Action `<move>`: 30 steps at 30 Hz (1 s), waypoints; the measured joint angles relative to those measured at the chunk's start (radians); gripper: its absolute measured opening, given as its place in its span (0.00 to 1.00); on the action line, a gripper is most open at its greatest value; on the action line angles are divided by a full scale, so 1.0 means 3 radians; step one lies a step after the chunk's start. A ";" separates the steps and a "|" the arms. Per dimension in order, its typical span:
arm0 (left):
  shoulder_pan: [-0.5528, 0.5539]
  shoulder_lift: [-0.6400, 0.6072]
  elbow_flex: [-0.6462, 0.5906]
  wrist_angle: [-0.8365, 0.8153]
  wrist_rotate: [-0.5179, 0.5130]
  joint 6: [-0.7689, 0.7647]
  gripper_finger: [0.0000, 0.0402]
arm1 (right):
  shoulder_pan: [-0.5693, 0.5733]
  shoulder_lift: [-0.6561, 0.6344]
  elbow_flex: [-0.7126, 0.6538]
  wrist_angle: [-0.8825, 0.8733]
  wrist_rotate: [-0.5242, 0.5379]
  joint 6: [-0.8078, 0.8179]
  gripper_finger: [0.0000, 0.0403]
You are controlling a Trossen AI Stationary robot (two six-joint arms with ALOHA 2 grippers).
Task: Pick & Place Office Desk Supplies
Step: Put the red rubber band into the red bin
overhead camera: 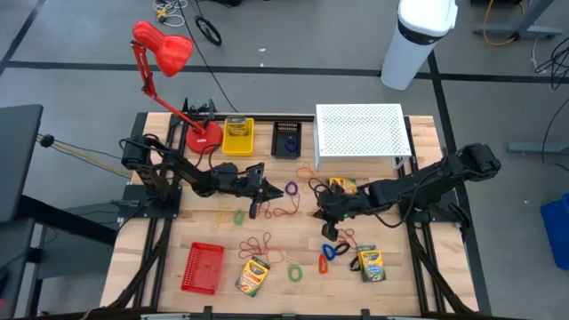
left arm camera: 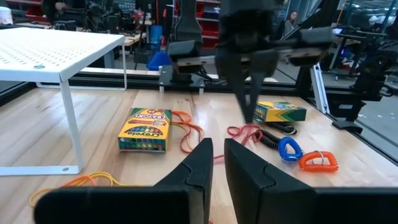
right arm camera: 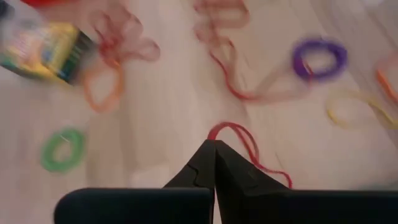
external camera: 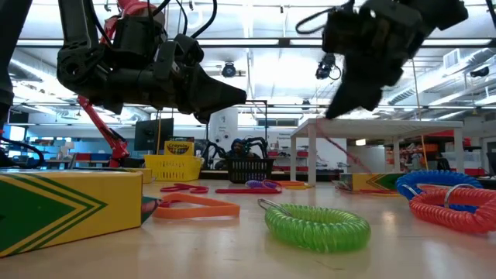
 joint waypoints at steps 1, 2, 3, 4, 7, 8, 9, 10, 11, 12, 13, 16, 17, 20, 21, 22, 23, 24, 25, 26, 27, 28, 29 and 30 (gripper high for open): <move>0.0000 0.0000 0.0000 -0.0006 0.0000 -0.0014 0.11 | -0.0001 0.0029 -0.0012 0.0097 -0.0014 -0.0016 0.01; 0.0000 0.0000 0.0000 -0.0013 0.0000 -0.0024 0.11 | -0.0001 0.0049 -0.0035 0.0130 -0.0025 -0.0050 0.01; 0.0000 0.0000 0.0000 -0.0029 0.0000 -0.0046 0.11 | -0.0001 0.0090 -0.0052 0.0181 -0.0023 -0.0078 0.01; 0.0000 0.0000 0.0004 -0.0065 -0.0003 -0.0079 0.11 | -0.0001 0.0152 -0.0052 0.0294 -0.0026 -0.0103 0.01; -0.0043 0.0001 0.0085 -0.0356 -0.0011 -0.0105 0.14 | -0.0001 0.0259 -0.0051 0.0538 -0.0025 -0.0237 0.01; -0.0071 0.0001 0.0120 -0.0477 -0.0016 -0.0099 0.15 | -0.0001 0.0283 -0.0048 0.0621 -0.0025 -0.0275 0.01; -0.0099 0.0002 0.0160 -0.0601 -0.0012 -0.0098 0.18 | -0.0001 0.0292 -0.0048 0.0654 -0.0021 -0.0320 0.01; -0.0125 0.0004 0.0207 -0.0724 -0.0013 -0.0098 0.21 | -0.0001 0.0294 -0.0048 0.0691 0.0000 -0.0357 0.01; -0.0141 0.0005 0.0238 -0.0801 -0.0013 -0.0101 0.24 | -0.0001 0.0294 -0.0048 0.0731 0.0015 -0.0374 0.01; -0.0162 0.0005 0.0254 -0.0840 -0.0012 -0.0113 0.28 | -0.0001 0.0294 -0.0046 0.0773 0.0047 -0.0401 0.01; -0.0186 0.0005 0.0267 -0.0852 -0.0007 -0.0116 0.32 | -0.0001 0.0287 -0.0044 0.0784 0.0077 -0.0424 0.01; -0.0234 0.0005 0.0272 -0.0775 -0.0016 -0.0077 0.44 | -0.0001 0.0280 -0.0044 0.0841 0.0099 -0.0450 0.01; -0.0253 0.0005 0.0272 -0.0758 -0.0042 -0.0059 0.48 | -0.0003 0.0279 -0.0044 0.0840 0.0102 -0.0469 0.01; -0.0319 0.0006 0.0306 -0.0785 -0.0196 0.0061 0.59 | -0.0001 0.0279 -0.0044 0.0896 0.0101 -0.0528 0.01; -0.0339 0.0018 0.0344 -0.0793 -0.0224 0.0104 0.62 | -0.0001 0.0279 -0.0044 0.0916 0.0101 -0.0539 0.01; -0.0367 0.0027 0.0383 -0.0796 -0.0232 0.0156 0.64 | -0.0001 0.0279 -0.0044 0.0933 0.0101 -0.0571 0.01; -0.0394 0.0054 0.0431 -0.0802 -0.0233 0.0193 0.66 | -0.0001 0.0279 -0.0044 0.0966 0.0101 -0.0599 0.01; -0.0420 0.0097 0.0496 -0.0811 -0.0233 0.0240 0.68 | -0.0001 0.0279 -0.0044 0.1010 0.0101 -0.0627 0.01; -0.0444 0.0136 0.0547 -0.0837 -0.0241 0.0279 0.69 | -0.0001 0.0278 -0.0044 0.1051 0.0101 -0.0659 0.01; -0.0462 0.0183 0.0589 -0.0863 -0.0252 0.0313 0.69 | -0.0001 0.0278 -0.0044 0.1071 0.0101 -0.0686 0.01; -0.0476 0.0247 0.0656 -0.0889 -0.0250 0.0343 0.69 | -0.0001 0.0278 -0.0044 0.1074 0.0102 -0.0696 0.01; -0.0489 0.0298 0.0704 -0.0908 -0.0236 0.0376 0.69 | -0.0001 0.0278 -0.0044 0.1075 0.0109 -0.0705 0.01; -0.0504 0.0342 0.0735 -0.0915 -0.0216 0.0417 0.69 | -0.0001 0.0278 -0.0044 0.1089 0.0125 -0.0706 0.01; -0.0514 0.0392 0.0780 -0.0917 -0.0214 0.0443 0.68 | -0.0001 0.0278 -0.0044 0.1108 0.0131 -0.0706 0.01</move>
